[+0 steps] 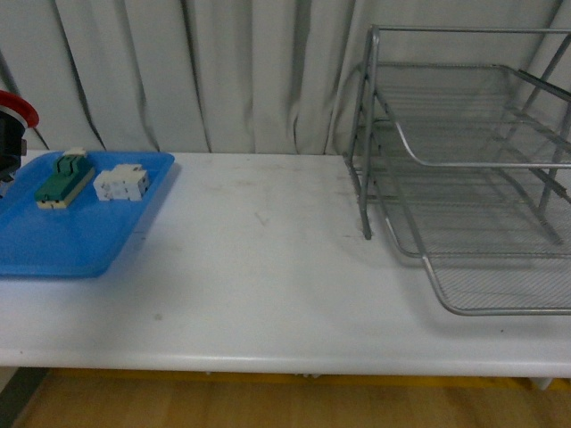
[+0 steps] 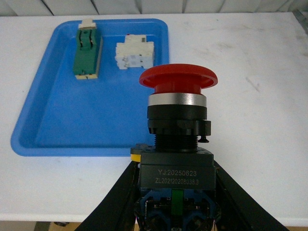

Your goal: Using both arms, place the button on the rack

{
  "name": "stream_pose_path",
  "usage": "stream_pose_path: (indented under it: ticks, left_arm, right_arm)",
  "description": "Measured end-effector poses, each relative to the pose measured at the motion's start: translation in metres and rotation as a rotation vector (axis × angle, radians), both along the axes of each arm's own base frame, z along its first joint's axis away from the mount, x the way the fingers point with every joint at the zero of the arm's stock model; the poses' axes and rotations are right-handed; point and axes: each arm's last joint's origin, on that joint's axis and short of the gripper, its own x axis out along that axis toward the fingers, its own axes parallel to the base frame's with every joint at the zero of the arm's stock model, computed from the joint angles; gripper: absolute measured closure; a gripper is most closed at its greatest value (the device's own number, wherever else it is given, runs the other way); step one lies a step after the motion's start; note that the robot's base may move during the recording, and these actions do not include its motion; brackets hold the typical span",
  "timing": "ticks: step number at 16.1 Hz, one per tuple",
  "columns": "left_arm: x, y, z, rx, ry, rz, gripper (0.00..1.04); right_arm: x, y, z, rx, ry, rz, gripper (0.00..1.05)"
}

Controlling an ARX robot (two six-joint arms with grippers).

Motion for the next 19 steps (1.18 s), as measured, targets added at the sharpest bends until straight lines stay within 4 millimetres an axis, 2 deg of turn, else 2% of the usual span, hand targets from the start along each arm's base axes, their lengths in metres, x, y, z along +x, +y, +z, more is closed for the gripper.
stream_pose_path:
  ticks: [6,10,12,14,17,19]
  left_arm:
    - [0.001,-0.001,-0.003,-0.004,0.014,-0.012,0.69]
    - [-0.006,-0.026,0.017,-0.017,-0.039,-0.08,0.69]
    - [0.004,-0.058,0.033,-0.026,-0.081,-0.183,0.69]
    - [0.025,-0.098,0.047,-0.036,-0.112,-0.298,0.69]
    - [0.053,-0.168,0.041,-0.014,-0.086,-0.49,0.69]
    - [0.061,-0.207,0.032,0.0,-0.06,-0.61,0.69]
  right_arm:
    - [0.0,0.0,0.0,0.0,-0.003,0.0,0.06]
    - [0.0,0.0,0.0,0.0,0.0,-0.003,0.06]
    - [0.0,0.0,0.0,0.0,0.0,-0.002,0.06]
    - [0.0,0.0,0.0,0.0,0.0,-0.003,0.06]
    - [0.0,0.0,0.0,0.0,0.0,-0.002,0.06]
    - [0.0,0.0,0.0,0.0,0.0,-0.002,0.06]
